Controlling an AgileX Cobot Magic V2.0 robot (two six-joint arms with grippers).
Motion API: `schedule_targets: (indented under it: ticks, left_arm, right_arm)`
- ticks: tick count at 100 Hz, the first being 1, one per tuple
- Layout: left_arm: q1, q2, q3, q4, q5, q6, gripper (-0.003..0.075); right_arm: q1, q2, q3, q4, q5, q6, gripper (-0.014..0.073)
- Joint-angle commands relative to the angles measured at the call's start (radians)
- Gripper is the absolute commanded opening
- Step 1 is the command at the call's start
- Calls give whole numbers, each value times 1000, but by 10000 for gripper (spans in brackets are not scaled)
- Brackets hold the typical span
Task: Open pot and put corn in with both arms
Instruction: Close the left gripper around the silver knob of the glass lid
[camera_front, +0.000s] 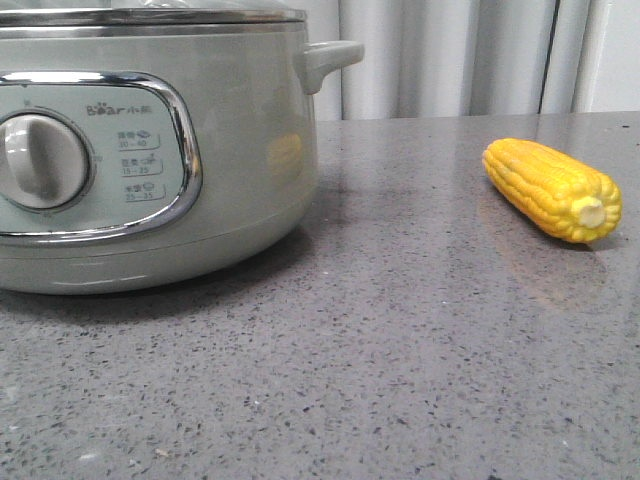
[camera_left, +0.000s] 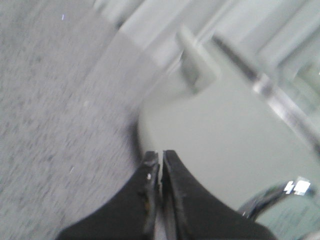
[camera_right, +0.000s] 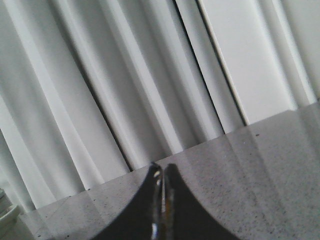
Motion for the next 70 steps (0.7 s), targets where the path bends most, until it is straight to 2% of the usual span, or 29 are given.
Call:
schedule_targets:
  ticks: [1, 8, 14, 23, 30, 39, 44, 51, 56, 61, 70]
  left_arm:
    - [3, -28, 11, -54, -185, -3, -20]
    - [3, -24, -41, 17, -183, 33, -20]
    - [3, 3, -116, 141, -102, 58, -20]
    - [3, 78, -241, 322, 45, 61, -20]
    - [3, 155, -328, 424, 106, 61, -20]
    - [3, 254, -422, 512, 113, 61, 0]
    - [3, 319, -464, 542, 98, 61, 50]
    - [3, 395, -517, 556, 86, 61, 181]
    - [3, 441, -547, 556, 82, 66, 307]
    - [3, 482, -572, 556, 68, 80, 401]
    - [3, 543, -608, 556, 42, 109, 483]
  right_arm:
    - [-6, -23, -37, 52, 1, -3, -71]
    - [-6, -21, -104, 47, 118, -5, -71]
    - [-6, -6, -167, 24, 253, -8, -71]
    - [-6, 51, -269, -75, 416, -8, -71]
    - [-6, 120, -342, -168, 491, -8, -71]
    - [-6, 233, -441, -257, 548, -8, -46]
    - [-6, 291, -490, -270, 573, -13, -7]
    - [-6, 370, -559, -270, 615, -15, 88]
    - [-6, 420, -606, -270, 654, -15, 198]
    - [-6, 458, -650, -270, 683, -15, 288]
    - [-6, 523, -719, -270, 720, -15, 471]
